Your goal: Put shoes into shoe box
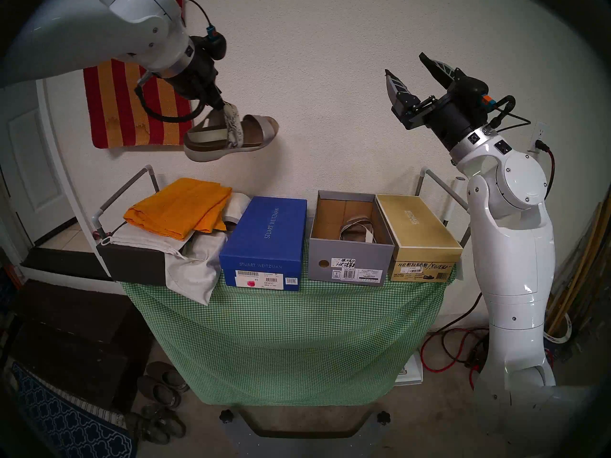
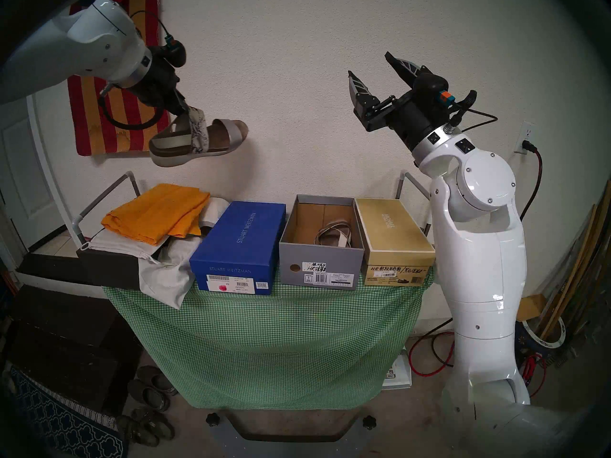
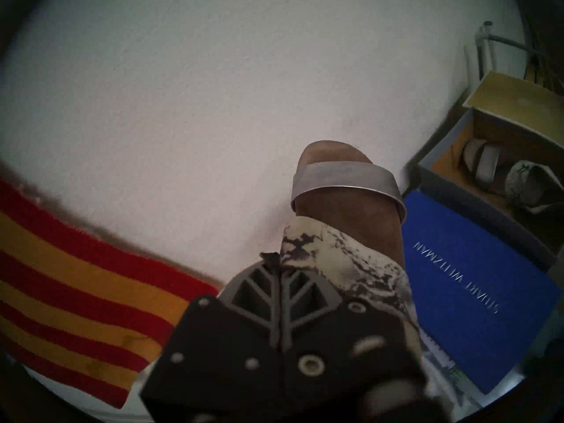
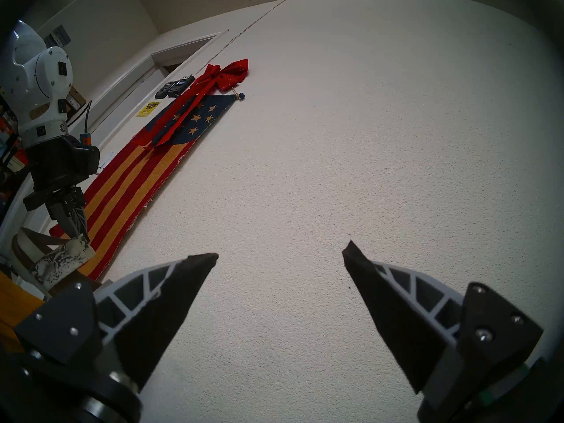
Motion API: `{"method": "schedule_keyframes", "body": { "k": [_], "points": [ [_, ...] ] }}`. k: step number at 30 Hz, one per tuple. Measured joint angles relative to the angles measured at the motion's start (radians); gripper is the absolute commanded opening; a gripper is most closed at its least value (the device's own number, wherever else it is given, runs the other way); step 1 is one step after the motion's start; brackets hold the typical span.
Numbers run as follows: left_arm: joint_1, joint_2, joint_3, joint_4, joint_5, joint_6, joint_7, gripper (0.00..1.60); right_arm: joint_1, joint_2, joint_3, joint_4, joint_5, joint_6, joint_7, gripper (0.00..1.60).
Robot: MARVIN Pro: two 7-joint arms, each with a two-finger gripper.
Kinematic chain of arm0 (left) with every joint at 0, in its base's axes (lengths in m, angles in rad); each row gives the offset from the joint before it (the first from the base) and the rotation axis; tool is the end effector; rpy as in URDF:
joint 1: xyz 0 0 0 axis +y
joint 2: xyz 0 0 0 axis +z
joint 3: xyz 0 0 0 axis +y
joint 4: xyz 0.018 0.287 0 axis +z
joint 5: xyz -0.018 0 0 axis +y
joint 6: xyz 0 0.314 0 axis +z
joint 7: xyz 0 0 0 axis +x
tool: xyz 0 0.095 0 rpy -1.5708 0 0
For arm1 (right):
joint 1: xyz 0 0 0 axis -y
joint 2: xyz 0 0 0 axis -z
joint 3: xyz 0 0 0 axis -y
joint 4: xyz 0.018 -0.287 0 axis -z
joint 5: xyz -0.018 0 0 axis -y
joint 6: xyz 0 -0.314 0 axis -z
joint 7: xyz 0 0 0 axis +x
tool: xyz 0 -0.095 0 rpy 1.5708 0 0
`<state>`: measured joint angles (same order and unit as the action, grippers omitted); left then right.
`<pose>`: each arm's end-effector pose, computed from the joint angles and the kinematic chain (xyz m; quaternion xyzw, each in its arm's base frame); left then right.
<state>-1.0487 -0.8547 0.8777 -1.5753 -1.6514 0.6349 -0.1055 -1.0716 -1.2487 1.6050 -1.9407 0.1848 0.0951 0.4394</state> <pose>0.4827 0.0248 0.1390 -0.7975 0.3771 -0.4554 0.1202 0.4266 -0.0244 0.0499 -0.3891 -0.2582 -0.8835 0.0374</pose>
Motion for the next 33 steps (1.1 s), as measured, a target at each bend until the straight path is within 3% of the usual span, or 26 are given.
{"method": "schedule_keyframes", "body": {
  "k": [10, 18, 24, 33],
  "points": [
    [0.118, -0.06, -0.011, 0.046, -0.044, -0.06, 0.027, 0.0, 0.014, -0.04, -0.035, -0.035, 0.086, 0.156, -0.023, 1.6],
    [0.18, -0.099, -0.024, 0.109, -0.059, -0.091, 0.031, 0.0, 0.021, -0.057, -0.131, -0.08, 0.134, 0.326, -0.041, 1.6],
    [0.17, -0.113, -0.04, 0.104, -0.058, -0.095, 0.05, 0.0, 0.021, -0.058, -0.164, -0.092, 0.132, 0.398, -0.057, 1.6],
    [0.083, -0.115, -0.079, -0.036, -0.042, -0.074, 0.117, 0.0, 0.023, -0.064, -0.183, -0.07, 0.107, 0.43, -0.086, 1.6]
  ]
}}
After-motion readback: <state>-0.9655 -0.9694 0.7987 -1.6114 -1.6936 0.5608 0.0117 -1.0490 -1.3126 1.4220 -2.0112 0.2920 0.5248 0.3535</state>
